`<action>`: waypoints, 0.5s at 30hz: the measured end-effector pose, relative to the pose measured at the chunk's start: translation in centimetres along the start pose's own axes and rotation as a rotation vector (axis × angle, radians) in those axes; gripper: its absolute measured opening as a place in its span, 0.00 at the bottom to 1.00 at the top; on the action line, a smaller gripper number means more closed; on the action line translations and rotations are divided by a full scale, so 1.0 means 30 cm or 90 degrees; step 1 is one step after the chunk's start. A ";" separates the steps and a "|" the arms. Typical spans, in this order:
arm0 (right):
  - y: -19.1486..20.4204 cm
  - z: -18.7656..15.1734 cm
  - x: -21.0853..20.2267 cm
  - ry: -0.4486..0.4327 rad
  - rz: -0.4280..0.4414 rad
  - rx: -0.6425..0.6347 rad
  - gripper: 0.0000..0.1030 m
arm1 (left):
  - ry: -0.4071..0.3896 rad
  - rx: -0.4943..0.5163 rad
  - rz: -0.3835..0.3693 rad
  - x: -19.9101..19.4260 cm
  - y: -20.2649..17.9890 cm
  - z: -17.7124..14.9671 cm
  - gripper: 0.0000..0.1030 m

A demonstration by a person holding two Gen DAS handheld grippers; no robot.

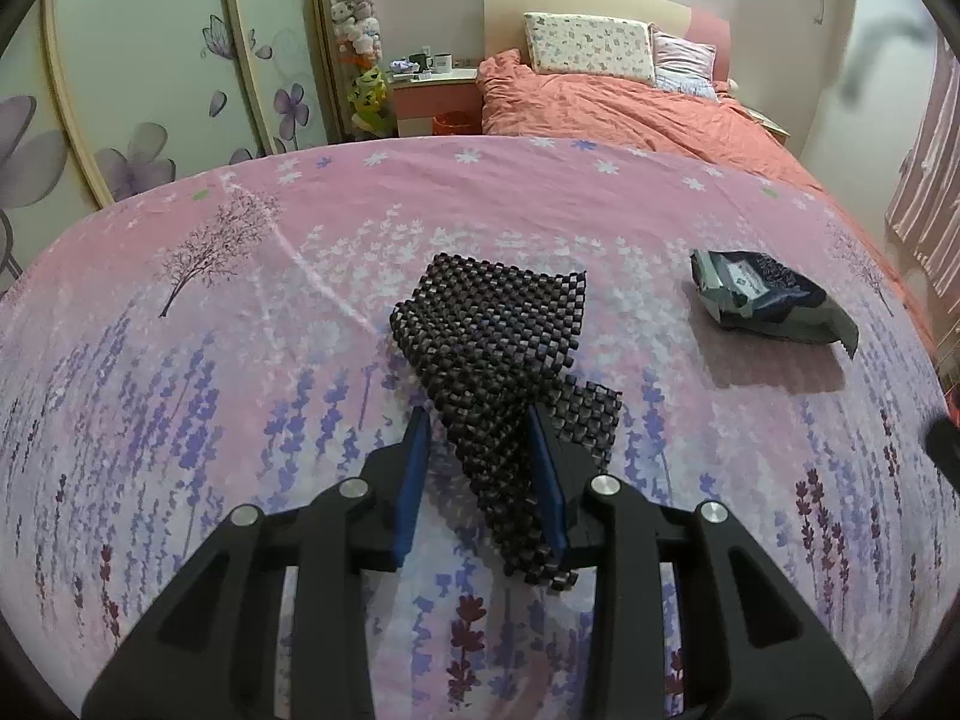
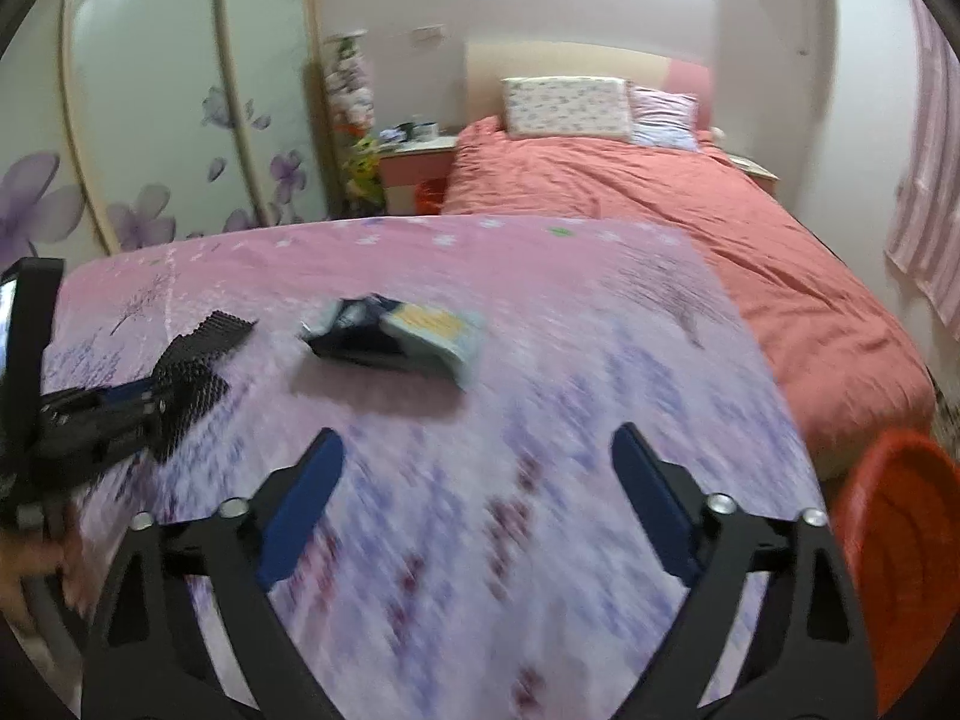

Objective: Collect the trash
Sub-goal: 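Grasp the blue-and-white wipes packet with the right tool while the left tool holds the mat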

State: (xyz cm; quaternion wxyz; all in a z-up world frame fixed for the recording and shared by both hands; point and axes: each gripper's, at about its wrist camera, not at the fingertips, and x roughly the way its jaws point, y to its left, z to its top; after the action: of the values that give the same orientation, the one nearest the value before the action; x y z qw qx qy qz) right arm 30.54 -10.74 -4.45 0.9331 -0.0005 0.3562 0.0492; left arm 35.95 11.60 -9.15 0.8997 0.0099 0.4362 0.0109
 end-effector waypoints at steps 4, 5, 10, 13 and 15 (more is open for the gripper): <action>0.070 0.055 0.102 0.013 -0.027 -0.055 0.59 | 0.000 0.000 0.000 -0.001 0.005 -0.003 0.34; 0.073 0.061 0.118 0.018 -0.032 -0.060 0.56 | 0.000 0.000 0.001 -0.001 0.001 -0.004 0.34; 0.069 0.076 0.191 0.060 -0.033 -0.055 0.15 | 0.000 0.001 0.002 0.000 0.004 -0.004 0.34; 0.044 0.058 0.151 0.054 -0.009 -0.020 0.11 | 0.000 0.002 0.003 0.000 0.003 -0.004 0.34; 0.033 0.038 0.118 0.063 0.004 0.000 0.11 | 0.000 0.003 0.004 0.001 0.004 -0.004 0.35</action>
State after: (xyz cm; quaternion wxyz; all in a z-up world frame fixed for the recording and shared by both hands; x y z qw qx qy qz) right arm 33.82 -9.40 -5.91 0.9143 -0.0016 0.4018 0.0518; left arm 35.88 11.73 -9.25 0.8997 0.0134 0.4361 0.0128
